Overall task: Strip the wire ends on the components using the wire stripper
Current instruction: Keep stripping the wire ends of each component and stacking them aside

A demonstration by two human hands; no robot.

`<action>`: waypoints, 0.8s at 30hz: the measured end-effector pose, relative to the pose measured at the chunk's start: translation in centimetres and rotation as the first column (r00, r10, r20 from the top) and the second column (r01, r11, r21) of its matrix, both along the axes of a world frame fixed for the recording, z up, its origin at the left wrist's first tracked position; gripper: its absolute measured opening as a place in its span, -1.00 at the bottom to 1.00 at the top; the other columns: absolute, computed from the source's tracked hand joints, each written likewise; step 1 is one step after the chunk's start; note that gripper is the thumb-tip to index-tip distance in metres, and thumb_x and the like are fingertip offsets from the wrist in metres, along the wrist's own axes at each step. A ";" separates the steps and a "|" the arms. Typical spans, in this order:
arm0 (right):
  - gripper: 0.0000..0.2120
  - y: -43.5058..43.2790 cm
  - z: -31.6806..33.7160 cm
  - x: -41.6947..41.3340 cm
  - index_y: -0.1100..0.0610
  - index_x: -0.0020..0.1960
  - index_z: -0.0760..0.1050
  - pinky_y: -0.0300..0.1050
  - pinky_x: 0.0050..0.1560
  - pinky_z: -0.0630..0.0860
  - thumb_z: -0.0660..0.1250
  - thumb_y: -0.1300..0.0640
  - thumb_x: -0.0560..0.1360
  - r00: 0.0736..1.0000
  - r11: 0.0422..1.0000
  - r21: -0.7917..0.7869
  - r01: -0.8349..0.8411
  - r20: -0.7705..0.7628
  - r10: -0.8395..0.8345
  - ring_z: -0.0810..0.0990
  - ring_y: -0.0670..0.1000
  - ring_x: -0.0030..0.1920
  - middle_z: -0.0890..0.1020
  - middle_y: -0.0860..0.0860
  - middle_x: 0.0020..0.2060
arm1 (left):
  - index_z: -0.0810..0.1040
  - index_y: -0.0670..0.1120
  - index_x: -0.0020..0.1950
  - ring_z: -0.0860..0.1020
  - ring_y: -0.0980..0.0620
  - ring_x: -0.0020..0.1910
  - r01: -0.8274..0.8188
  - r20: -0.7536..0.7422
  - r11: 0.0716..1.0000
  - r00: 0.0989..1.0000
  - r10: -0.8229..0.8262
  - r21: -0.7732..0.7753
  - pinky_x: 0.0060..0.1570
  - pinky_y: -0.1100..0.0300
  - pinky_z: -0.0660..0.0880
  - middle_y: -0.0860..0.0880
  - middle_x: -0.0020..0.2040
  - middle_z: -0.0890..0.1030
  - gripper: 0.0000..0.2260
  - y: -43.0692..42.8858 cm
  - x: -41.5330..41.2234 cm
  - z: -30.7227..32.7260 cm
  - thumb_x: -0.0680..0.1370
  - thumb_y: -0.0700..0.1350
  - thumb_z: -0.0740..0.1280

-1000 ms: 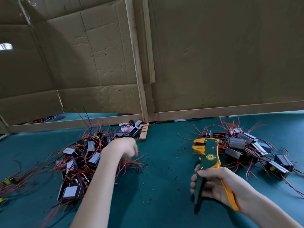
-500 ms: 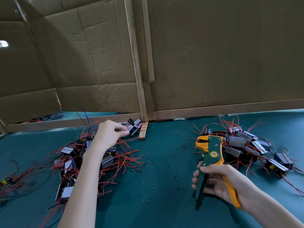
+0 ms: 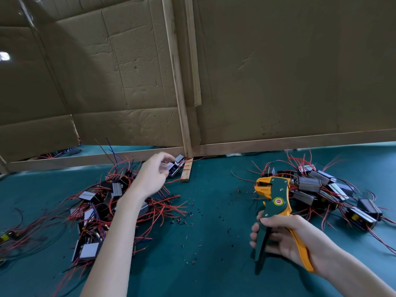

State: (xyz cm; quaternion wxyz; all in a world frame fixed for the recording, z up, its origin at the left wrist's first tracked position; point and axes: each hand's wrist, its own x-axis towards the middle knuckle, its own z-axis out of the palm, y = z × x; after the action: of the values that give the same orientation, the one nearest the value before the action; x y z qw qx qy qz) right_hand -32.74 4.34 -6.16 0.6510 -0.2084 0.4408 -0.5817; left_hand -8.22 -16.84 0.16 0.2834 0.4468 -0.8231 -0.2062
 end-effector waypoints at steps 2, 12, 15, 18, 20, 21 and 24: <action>-0.77 0.0 0.0 0.1 0.35 -0.11 0.55 0.16 -0.24 0.64 0.39 0.36 0.23 1.000 1.000 -0.016 -0.007 -0.004 0.007 0.64 0.27 -0.27 0.60 0.31 -0.23 | 0.39 -0.06 0.33 0.44 -0.04 0.32 -0.048 0.182 0.995 0.983 0.031 0.092 0.21 0.16 0.36 -0.10 0.37 0.44 -0.67 -0.7 -0.6 -1.7 0.61 -0.32 0.18; -0.73 -0.3 0.0 -0.4 0.33 -0.01 0.51 0.12 -0.26 0.65 0.34 0.37 0.28 0.996 0.992 -0.088 0.088 0.011 -0.087 0.67 0.23 -0.28 0.63 0.30 -0.23 | 0.09 -0.10 0.57 0.10 -0.07 0.54 -0.284 0.729 0.955 0.637 0.251 -0.081 0.50 0.01 -0.12 -0.07 0.58 0.09 -0.52 -2.9 -0.3 -6.7 0.68 0.07 -0.10; -0.72 -0.2 -0.1 -0.4 0.34 -0.01 0.51 0.13 -0.25 0.65 0.34 0.36 0.28 0.997 0.993 -0.085 0.082 0.022 -0.081 0.67 0.22 -0.27 0.63 0.30 -0.23 | 0.30 -0.06 0.47 0.28 -0.09 0.44 -0.299 0.656 0.929 0.660 0.367 -0.219 0.45 0.04 0.06 -0.06 0.47 0.34 -0.61 -2.7 -0.6 -6.9 0.67 -0.05 -0.04; -0.72 -0.1 -0.1 -0.4 0.34 0.00 0.50 0.14 -0.23 0.65 0.35 0.36 0.28 0.997 0.994 -0.083 0.070 0.022 -0.069 0.67 0.24 -0.26 0.62 0.30 -0.22 | 0.53 -0.04 0.26 0.42 -0.10 0.28 -0.301 0.578 0.887 0.676 0.458 -0.350 0.36 0.05 0.21 -0.04 0.26 0.52 -0.73 -2.6 -0.7 -7.0 0.60 -0.13 0.17; -0.72 -0.1 -0.1 -0.4 0.34 0.00 0.50 0.15 -0.23 0.65 0.34 0.36 0.29 0.998 0.994 -0.085 0.067 0.022 -0.066 0.66 0.24 -0.26 0.62 0.30 -0.22 | 0.64 -0.03 0.11 0.50 -0.11 0.17 -0.325 0.506 0.874 0.719 0.476 -0.361 0.30 0.07 0.30 -0.03 0.11 0.62 -0.81 -2.7 -0.5 -7.0 0.57 -0.13 0.28; -0.72 -0.1 0.0 -0.4 0.34 0.00 0.50 0.14 -0.23 0.65 0.34 0.36 0.29 0.998 0.994 -0.087 0.067 0.023 -0.065 0.66 0.23 -0.27 0.62 0.30 -0.22 | 0.67 -0.04 0.06 0.55 -0.10 0.12 -0.351 0.440 0.873 0.761 0.477 -0.339 0.25 0.08 0.36 -0.04 0.03 0.66 -0.84 -2.6 -0.4 -6.8 0.56 -0.13 0.32; -0.71 -0.1 0.0 -0.4 0.34 0.00 0.50 0.14 -0.22 0.65 0.35 0.36 0.28 0.998 0.994 -0.089 0.064 0.031 -0.062 0.66 0.24 -0.26 0.62 0.30 -0.22 | 0.70 -0.10 0.04 0.63 -0.12 -0.05 -0.432 0.153 0.876 0.871 0.467 -0.215 -0.04 0.12 0.52 -0.12 -0.03 0.70 -0.86 -2.3 -0.2 -5.6 0.55 -0.14 0.37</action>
State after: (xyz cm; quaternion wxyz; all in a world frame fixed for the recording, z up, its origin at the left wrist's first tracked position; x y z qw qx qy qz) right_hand -33.17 4.23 -6.14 0.6284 -0.2153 0.4116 -0.6240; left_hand -8.43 -19.15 -5.44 0.2773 0.6186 -0.7350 -0.0158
